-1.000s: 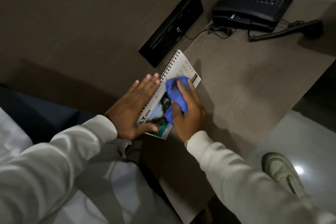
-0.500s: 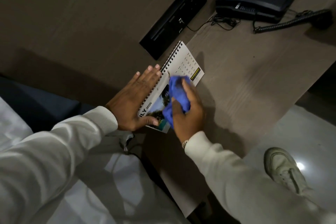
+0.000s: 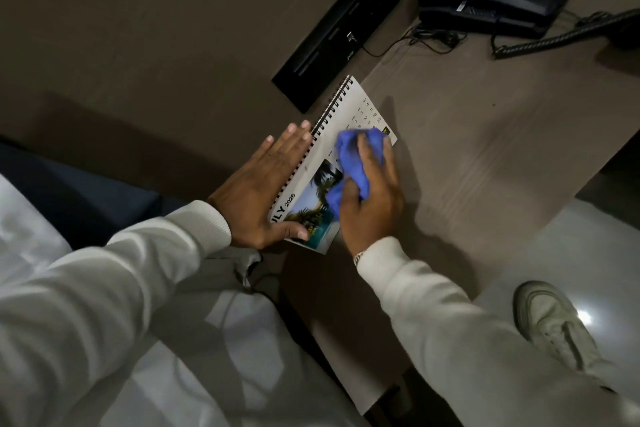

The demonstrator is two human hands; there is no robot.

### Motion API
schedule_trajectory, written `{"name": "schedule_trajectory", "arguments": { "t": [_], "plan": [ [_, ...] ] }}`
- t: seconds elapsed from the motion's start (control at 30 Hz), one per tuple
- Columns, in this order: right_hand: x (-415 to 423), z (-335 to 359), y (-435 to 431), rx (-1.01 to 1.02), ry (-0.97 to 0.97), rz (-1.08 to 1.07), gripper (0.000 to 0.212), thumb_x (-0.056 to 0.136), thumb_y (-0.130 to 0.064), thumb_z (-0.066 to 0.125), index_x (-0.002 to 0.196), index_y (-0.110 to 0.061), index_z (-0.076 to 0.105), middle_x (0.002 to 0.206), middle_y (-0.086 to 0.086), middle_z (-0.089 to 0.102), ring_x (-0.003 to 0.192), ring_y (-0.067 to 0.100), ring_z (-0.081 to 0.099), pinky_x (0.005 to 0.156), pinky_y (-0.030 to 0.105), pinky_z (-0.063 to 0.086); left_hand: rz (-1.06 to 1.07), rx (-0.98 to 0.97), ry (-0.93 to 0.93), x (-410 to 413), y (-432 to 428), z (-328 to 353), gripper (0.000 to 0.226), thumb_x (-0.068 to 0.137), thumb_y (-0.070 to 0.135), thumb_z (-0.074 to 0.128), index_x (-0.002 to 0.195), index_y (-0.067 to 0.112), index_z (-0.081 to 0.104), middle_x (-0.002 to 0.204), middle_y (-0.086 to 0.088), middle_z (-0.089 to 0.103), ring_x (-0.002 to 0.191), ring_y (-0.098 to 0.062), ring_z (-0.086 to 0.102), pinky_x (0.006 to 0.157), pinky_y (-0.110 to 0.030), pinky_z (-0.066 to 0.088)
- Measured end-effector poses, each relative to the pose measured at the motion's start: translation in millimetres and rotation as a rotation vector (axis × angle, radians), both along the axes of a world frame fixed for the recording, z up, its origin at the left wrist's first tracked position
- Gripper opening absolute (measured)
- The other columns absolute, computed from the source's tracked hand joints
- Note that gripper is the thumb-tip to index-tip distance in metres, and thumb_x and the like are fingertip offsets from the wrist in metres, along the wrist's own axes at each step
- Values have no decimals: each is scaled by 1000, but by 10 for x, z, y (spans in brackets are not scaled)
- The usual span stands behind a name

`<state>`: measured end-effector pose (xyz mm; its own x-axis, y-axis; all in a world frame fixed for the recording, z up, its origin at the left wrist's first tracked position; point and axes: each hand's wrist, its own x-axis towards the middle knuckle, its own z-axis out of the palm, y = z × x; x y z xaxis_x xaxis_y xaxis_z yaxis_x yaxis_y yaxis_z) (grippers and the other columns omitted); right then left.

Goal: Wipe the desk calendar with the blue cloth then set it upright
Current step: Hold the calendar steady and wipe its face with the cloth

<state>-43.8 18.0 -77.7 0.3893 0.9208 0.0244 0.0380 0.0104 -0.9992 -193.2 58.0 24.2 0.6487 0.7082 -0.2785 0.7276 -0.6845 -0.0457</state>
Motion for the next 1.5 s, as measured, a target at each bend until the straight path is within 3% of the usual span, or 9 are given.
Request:
{"name": "schedule_trajectory", "arguments": {
  "t": [0.13, 0.37, 0.53, 0.67, 0.83, 0.97, 1.1, 1.27, 1.5],
  "plan": [
    [-130, -36, -85, 176, -165, 233, 67, 88, 0, 55, 142, -33, 32, 159, -2, 4, 141, 9, 8, 93, -9, 16, 9, -17, -5, -11, 19, 6, 123, 71, 84, 41, 152, 6, -8, 163, -10, -8, 153, -24, -7, 125, -45, 5],
    [-31, -227, -103, -19, -145, 97, 60, 84, 1, 58, 137, -25, 45, 157, 8, 20, 139, 25, 29, 105, 30, 41, -1, -20, -27, -25, 11, 4, 120, 72, 78, 47, 152, 6, -6, 164, -12, -6, 153, -23, -8, 125, -43, 3],
    [-107, -47, -38, 147, -182, 141, 64, 86, 1, 55, 139, -31, 38, 159, 6, 14, 138, 9, 15, 100, -2, 20, 2, -28, -49, -16, 15, 8, 121, 72, 80, 45, 152, 4, -6, 164, -12, -6, 153, -24, -7, 125, -44, 5],
    [-137, -352, -337, 177, -330, 359, 67, 81, 5, 60, 139, -24, 41, 158, 11, 12, 142, 27, 18, 109, 29, 25, -7, -28, -46, -26, 14, -5, 119, 74, 81, 41, 152, 5, -6, 164, -14, -4, 154, -26, -6, 125, -48, 7],
    [-77, -168, -136, 44, -232, 167, 64, 85, 4, 57, 140, -24, 40, 158, 10, 15, 136, 32, 34, 98, 33, 44, -1, -29, -23, -13, 9, 7, 120, 73, 79, 44, 152, 2, -4, 164, -16, -3, 153, -27, -5, 124, -49, 7],
    [-243, -181, -135, 198, -339, 281, 74, 86, 1, 55, 145, -30, 23, 159, 7, -3, 143, 24, 6, 109, 38, 35, -2, -19, -47, -19, 18, 25, 119, 74, 79, 46, 152, 4, -4, 164, -14, -4, 154, -26, -4, 125, -47, 7],
    [-180, -442, -340, 222, -430, 290, 67, 85, -3, 53, 143, -25, 31, 157, 13, 8, 132, 25, 30, 93, 44, 52, -9, -7, -37, -31, 16, 22, 119, 73, 77, 49, 152, 4, -3, 164, -14, -2, 154, -27, -3, 124, -49, 9],
    [-171, -87, -54, 93, -279, 94, 70, 83, 7, 56, 142, -25, 36, 159, 10, 12, 136, 28, 36, 97, 31, 46, -7, -4, -34, -21, 18, 1, 120, 73, 73, 54, 152, 2, -2, 164, -14, -3, 154, -25, -4, 125, -46, 6],
    [-117, -603, -391, 316, -553, 323, 54, 84, -3, 56, 136, -16, 45, 148, 25, 32, 128, 40, 44, 97, 44, 50, -12, -5, -28, -31, 20, -9, 120, 73, 79, 45, 153, 3, -4, 164, -14, -2, 154, -25, -5, 125, -47, 8]
  ]
}}
